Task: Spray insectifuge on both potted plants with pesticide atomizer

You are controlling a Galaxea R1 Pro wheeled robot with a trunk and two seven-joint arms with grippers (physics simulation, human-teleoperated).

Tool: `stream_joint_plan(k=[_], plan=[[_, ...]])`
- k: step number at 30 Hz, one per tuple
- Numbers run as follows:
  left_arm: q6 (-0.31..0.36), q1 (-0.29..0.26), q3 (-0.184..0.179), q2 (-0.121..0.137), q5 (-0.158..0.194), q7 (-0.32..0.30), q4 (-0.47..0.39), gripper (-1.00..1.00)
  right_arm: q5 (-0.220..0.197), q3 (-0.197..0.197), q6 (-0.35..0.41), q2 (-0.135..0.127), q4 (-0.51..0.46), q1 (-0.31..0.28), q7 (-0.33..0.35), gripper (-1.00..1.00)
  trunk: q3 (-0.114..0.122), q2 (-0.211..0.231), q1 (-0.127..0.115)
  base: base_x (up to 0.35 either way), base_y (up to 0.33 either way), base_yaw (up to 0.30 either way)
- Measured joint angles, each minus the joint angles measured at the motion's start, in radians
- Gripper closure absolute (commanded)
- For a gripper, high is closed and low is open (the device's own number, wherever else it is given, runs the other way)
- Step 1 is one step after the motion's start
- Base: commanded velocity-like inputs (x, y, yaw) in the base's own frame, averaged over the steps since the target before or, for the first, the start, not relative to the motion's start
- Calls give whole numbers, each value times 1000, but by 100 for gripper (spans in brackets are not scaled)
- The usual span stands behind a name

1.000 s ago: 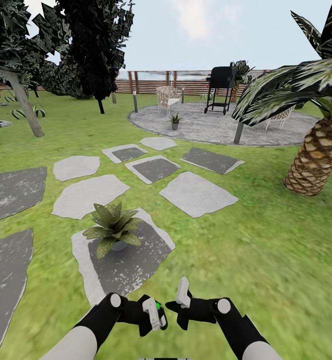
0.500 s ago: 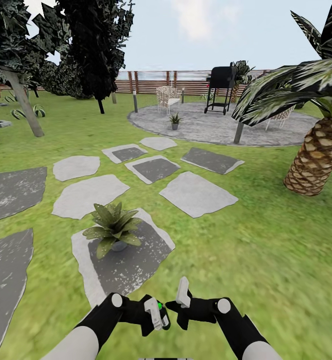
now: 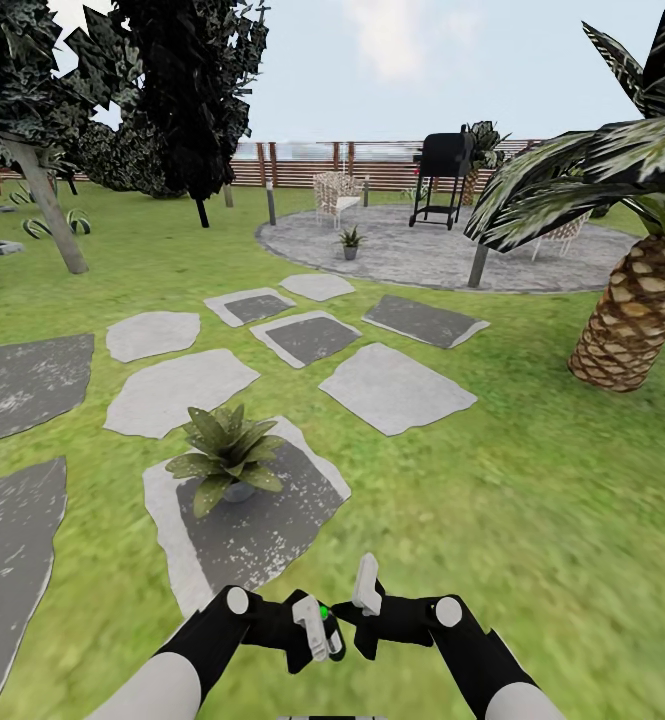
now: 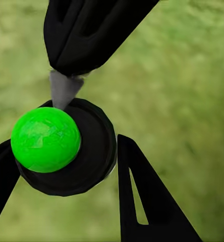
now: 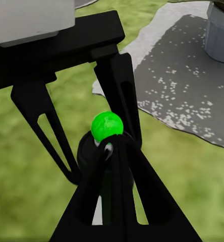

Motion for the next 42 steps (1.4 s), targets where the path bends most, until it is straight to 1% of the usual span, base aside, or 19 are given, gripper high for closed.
stream_joint_plan(k=[14,19,20,23,24,26,27,29,31,32,33,34,35,36,38,40,41,42], plan=[[0,0,0,0,0,-1,0,100,0,0,0,0,0,0,0,100,0,0,0,0,0,0],[3,0,-4,16,-9,0,9,100,0,0,0,0,0,0,0,100,0,0,0,0,0,0],[3,0,-6,26,-13,1,10,100,0,0,0,0,0,0,0,100,0,0,0,0,0,0],[5,0,-7,79,-17,2,12,100,0,0,0,0,0,0,0,100,0,0,0,0,0,0],[5,0,-7,90,-16,2,12,100,0,0,0,-1,0,0,0,100,0,0,0,0,0,0],[5,2,-8,127,-17,2,13,100,1,0,0,-1,0,0,0,100,0,0,0,0,0,0],[5,4,-8,142,-18,2,13,100,1,0,0,-1,0,0,0,-100,0,0,0,0,0,0],[5,6,-8,173,-23,2,12,100,2,0,0,-2,0,0,0,-100,0,0,0,0,0,0],[5,9,-8,226,-31,3,14,100,0,-1,0,-7,-2,0,0,-100,0,0,0,0,0,0],[5,10,-8,245,-29,4,14,100,1,-2,0,-8,-2,0,-1,-100,0,0,0,0,0,0],[3,20,-6,273,-28,6,14,100,1,-5,-1,-10,-2,0,-5,-100,0,0,0,0,0,0],[3,36,-1,302,-22,9,12,100,3,-7,-2,-12,-2,0,-9,-100,0,0,0,0,0,0],[3,49,6,324,-10,21,11,100,4,-9,-3,-21,0,0,-13,-100,0,0,0,0,0,0],[2,54,16,334,6,39,12,100,4,-9,-3,-33,1,0,-21,-100,0,0,0,0,0,0],[3,62,62,346,69,112,14,100,3,-10,-3,-79,15,1,-81,-100,0,0,0,0,0,0],[3,70,113,348,135,201,22,100,1,-10,-3,-125,80,3,-195,-100,0,0,0,0,0,0],[3,76,145,349,179,267,33,100,1,-10,-4,-153,150,4,-292,-100,0,0,0,0,0,0],[3,79,166,349,209,313,43,100,1,-9,-5,-170,204,4,-364,-100,0,0,0,0,0,0]])
